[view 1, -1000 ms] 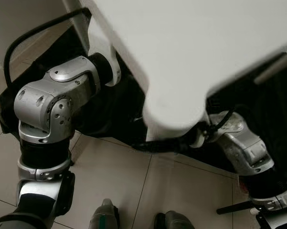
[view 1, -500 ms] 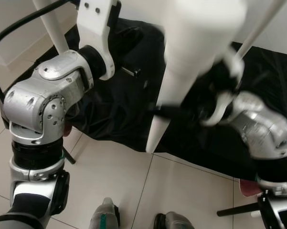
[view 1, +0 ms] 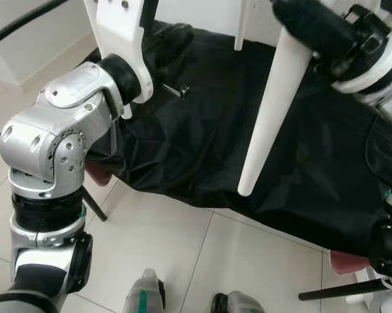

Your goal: Building children table

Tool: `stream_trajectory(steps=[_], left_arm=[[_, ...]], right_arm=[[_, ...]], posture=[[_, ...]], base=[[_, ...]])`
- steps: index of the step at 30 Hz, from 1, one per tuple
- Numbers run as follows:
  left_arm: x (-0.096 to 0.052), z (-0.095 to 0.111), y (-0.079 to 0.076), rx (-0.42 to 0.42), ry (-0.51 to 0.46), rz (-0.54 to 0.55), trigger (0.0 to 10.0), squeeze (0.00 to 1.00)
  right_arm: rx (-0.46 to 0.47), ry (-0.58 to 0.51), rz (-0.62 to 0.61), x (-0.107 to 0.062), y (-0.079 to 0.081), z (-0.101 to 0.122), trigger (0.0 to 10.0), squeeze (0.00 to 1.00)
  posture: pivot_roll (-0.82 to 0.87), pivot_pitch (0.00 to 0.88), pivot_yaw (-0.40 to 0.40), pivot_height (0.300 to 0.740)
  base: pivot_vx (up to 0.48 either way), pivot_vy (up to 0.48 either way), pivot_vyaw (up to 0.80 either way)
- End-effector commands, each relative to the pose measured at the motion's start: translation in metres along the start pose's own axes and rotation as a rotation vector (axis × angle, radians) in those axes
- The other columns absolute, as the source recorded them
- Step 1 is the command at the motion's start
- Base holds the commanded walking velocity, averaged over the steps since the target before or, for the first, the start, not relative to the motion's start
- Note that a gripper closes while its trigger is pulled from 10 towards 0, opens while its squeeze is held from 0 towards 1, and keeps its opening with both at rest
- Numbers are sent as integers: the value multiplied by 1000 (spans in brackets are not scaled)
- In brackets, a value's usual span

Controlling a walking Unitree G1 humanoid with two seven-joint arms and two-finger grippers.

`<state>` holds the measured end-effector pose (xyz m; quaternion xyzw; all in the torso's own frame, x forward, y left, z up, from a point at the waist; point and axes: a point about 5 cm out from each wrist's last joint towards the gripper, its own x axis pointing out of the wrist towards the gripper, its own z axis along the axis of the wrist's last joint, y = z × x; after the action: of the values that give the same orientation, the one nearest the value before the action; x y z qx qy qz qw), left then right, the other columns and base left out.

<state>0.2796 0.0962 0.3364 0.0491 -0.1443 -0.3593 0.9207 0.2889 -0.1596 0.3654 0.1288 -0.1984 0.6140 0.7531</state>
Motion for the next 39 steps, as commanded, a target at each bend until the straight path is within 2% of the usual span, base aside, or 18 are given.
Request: stream_trajectory(steps=[1, 3, 5, 6, 9, 10, 14, 16, 18, 20, 24, 25, 32, 35, 36, 37, 38, 39], left_arm=[[1, 2, -2, 18, -11, -18, 10000, 0], [1, 2, -3, 20, -13, -18, 10000, 0], [0, 3, -4, 23, -15, -16, 10000, 0], [0, 3, -4, 23, -15, -16, 10000, 0], [-3, 3, -4, 19, -16, -1, 10000, 0], [-3, 3, -4, 19, -16, -1, 10000, 0], [-6, -1, -3, 24, -2, 17, 10000, 0], [-7, -4, -4, 28, 8, 26, 10000, 0], [-8, -4, -4, 31, 12, 30, 10000, 0], [-9, -5, -5, 32, 22, 20, 10000, 0], [-10, -6, -5, 47, 27, 19, 10000, 0], [-9, -8, -4, 44, 35, 19, 10000, 0], [-7, -17, -5, 12, 55, 5, 10000, 0], [-8, -24, -8, -3, 73, -11, 10000, 0], [-10, -31, -11, -21, 87, -21, 10000, 0], [-12, -38, -13, -39, 104, -25, 10000, 0], [-12, -38, -13, -39, 104, -25, 10000, 0], [-14, -45, -16, -51, 113, -26, 10000, 0]], right_arm=[[-71, -54, -87, -11, -11, 15, 10000, 0], [-80, -45, -108, -18, -15, 13, 10000, 0], [-74, -18, -180, -34, -24, 7, 10000, 0], [-74, -18, -180, -34, -24, 7, 10000, 0], [-51, 32, -332, -65, -39, -12, 10000, 0], [-51, 32, -332, -65, -39, -12, 10000, 0], [-41, 22, -502, -103, -50, -22, 10000, 0], [-47, 15, -566, -123, -50, -26, 10000, 0], [-50, 15, -585, -130, -49, -28, 10000, 0], [-33, -11, -678, -142, -50, -33, 10000, 188], [-29, -27, -707, -146, -50, -38, 10000, 176], [-30, -28, -692, -144, -47, -43, 10000, 1000], [-90, -81, -689, -134, -42, -47, 10000, 1000], [-112, -81, -680, -132, -37, -48, 10000, 1000], [-130, -74, -654, -131, -28, -53, 10000, 1000], [-135, -72, -624, -132, -18, -58, 10000, 443], [-135, -72, -624, -132, -18, -58, 10000, 443], [-132, -87, -599, -136, -8, -64, 10000, 0]], posture=[[104, 37, -33, 740], [104, 35, -34, 740], [107, 38, -40, 740], [107, 38, -40, 740], [116, 51, -44, 740], [116, 51, -44, 740], [123, 69, -47, 740], [125, 78, -46, 740], [125, 78, -46, 740], [126, 86, -39, 740], [126, 89, -34, 740], [114, 89, -20, 740], [109, 83, -15, 740], [109, 82, -16, 740], [105, 78, -13, 740], [104, 77, -12, 740], [104, 77, -12, 740], [100, 77, -6, 740]], base=[[0, 0, 0], [0, 0, 0], [0, 0, 0], [0, 0, 0], [0, 0, 0], [0, 0, 0], [0, 0, 0], [0, 0, 0], [0, 0, 0], [0, 0, 0], [0, 0, 0], [0, 0, 0], [0, 0, 0], [0, 0, 0], [0, 0, 0], [0, 0, 0], [0, 0, 0], [0, 0, 0]])
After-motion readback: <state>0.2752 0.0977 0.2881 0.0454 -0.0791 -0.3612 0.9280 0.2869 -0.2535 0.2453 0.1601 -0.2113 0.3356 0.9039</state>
